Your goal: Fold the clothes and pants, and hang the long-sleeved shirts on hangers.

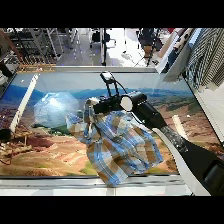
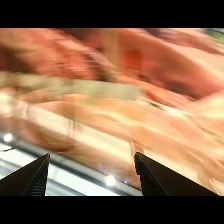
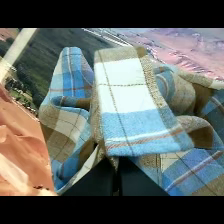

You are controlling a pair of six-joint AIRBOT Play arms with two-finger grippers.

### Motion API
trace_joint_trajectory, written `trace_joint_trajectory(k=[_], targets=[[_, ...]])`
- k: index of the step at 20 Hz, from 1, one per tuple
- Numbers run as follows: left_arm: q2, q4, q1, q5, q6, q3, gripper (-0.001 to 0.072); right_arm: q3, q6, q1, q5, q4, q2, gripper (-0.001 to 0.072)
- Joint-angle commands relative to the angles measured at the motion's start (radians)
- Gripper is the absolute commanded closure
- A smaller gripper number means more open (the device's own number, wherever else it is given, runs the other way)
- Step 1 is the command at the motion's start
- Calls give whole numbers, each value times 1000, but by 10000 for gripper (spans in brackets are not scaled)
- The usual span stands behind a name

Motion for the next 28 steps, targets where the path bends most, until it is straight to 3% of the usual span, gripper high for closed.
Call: trace_joint_trajectory(k=[1,4,8,9,10,12,13,14,15,21,23,24,25,26,27,28], targets=[[1,14,265,190,16,-43,161,-2,-35,5,-55,0,-19,682],[-109,-31,280,300,45,-39,161,-2,-35,5,-71,1,-19,681],[-305,-32,270,348,43,11,163,-2,-33,5,-29,8,-18,681],[-342,-35,270,377,44,26,190,-2,-32,5,-26,13,-18,681],[-366,-51,270,398,51,41,263,-2,-31,5,-26,18,-18,681],[-384,-104,270,454,61,60,292,-2,-30,5,-26,34,-18,681],[-381,-137,270,475,78,61,372,-2,-29,5,-26,39,-18,681],[-381,-158,270,483,77,62,551,-2,-28,6,-24,43,-18,681],[-381,-173,270,485,77,62,663,-2,-28,7,-21,53,-18,681],[-304,-225,266,458,107,125,689,-2,-25,9,-1,85,-6,682],[-230,-402,253,430,201,201,689,-2,-22,9,-1,34,10,682],[-190,-575,248,388,280,237,689,-2,-17,7,0,1,20,682],[-156,-793,244,334,403,256,689,-1,-1,3,5,-39,32,683],[-127,-1044,237,256,584,259,689,8,13,-6,17,-82,40,683],[-113,-1285,221,129,785,259,689,27,35,-21,37,-124,46,683],[-112,-1435,195,-11,911,259,689,51,65,-40,62,-159,48,683]])
